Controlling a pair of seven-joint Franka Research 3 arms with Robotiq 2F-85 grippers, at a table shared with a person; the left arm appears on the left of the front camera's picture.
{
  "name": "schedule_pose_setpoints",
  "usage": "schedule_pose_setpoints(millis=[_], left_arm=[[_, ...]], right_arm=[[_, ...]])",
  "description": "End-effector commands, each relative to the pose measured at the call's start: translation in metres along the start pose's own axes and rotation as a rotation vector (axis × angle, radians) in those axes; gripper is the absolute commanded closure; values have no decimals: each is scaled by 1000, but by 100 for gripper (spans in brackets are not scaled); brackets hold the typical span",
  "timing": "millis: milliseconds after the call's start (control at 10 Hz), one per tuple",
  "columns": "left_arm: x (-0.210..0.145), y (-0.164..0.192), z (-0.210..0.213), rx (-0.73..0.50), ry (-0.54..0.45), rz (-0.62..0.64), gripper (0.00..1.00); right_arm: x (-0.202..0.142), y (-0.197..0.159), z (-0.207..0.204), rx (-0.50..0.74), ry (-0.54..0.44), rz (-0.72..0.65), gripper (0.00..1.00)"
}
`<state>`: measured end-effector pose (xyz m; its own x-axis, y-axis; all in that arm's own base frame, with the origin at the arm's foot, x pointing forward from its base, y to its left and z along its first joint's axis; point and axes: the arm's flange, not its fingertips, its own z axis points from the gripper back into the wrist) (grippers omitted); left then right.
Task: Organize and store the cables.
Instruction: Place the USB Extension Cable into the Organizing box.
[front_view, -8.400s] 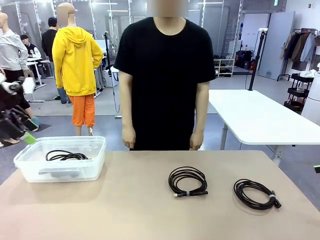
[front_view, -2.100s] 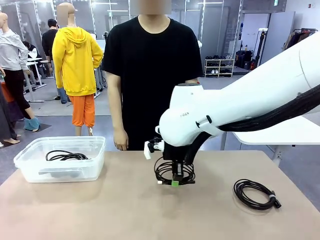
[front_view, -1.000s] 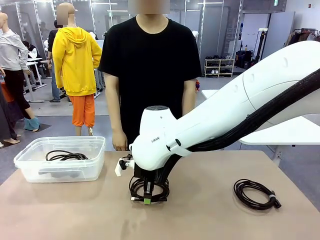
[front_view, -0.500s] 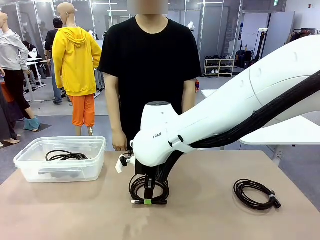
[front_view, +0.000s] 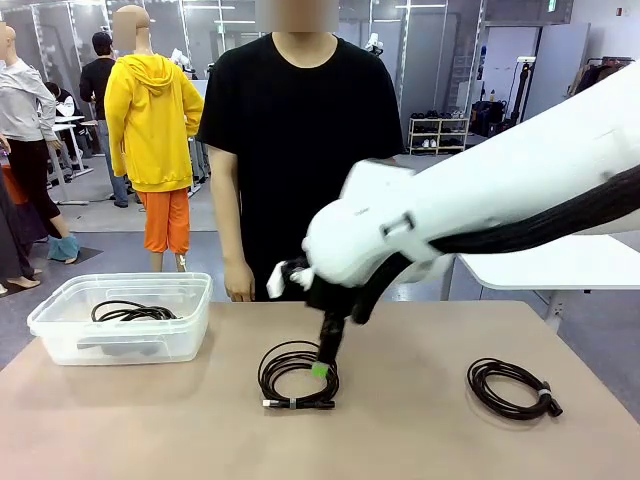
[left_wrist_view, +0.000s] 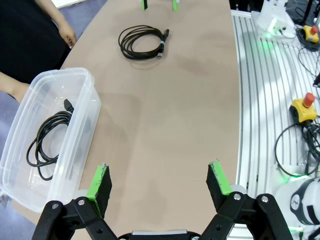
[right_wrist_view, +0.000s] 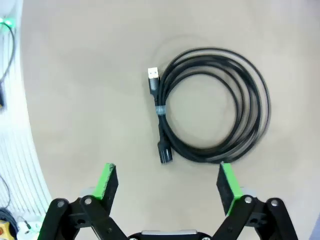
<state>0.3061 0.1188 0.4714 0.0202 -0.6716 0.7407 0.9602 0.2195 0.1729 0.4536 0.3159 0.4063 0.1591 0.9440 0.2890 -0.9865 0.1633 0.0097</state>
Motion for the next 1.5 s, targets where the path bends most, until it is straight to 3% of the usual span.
schedule_pose_setpoints(millis=[0,200,400,800,1100,1400], left_arm=[[0,0,1,-1,-18,-11,3],[0,0,1,-1,-18,-11,3],[0,0,1,-1,-18,-11,3],[0,0,1,-1,-18,-11,3],[0,0,1,-1,-18,-11,3],[0,0,1,-1,-18,-11,3]], right_arm=[[-84,8,56,77,-120,20,0],[-160,5,107,88,-221,48,0],[-243,6,146,137,-407,-4,0],[-412,42,167,-7,-714,-106,0],[-467,61,146,-95,-794,-82,0],[-492,44,119,-113,-938,-47,0]])
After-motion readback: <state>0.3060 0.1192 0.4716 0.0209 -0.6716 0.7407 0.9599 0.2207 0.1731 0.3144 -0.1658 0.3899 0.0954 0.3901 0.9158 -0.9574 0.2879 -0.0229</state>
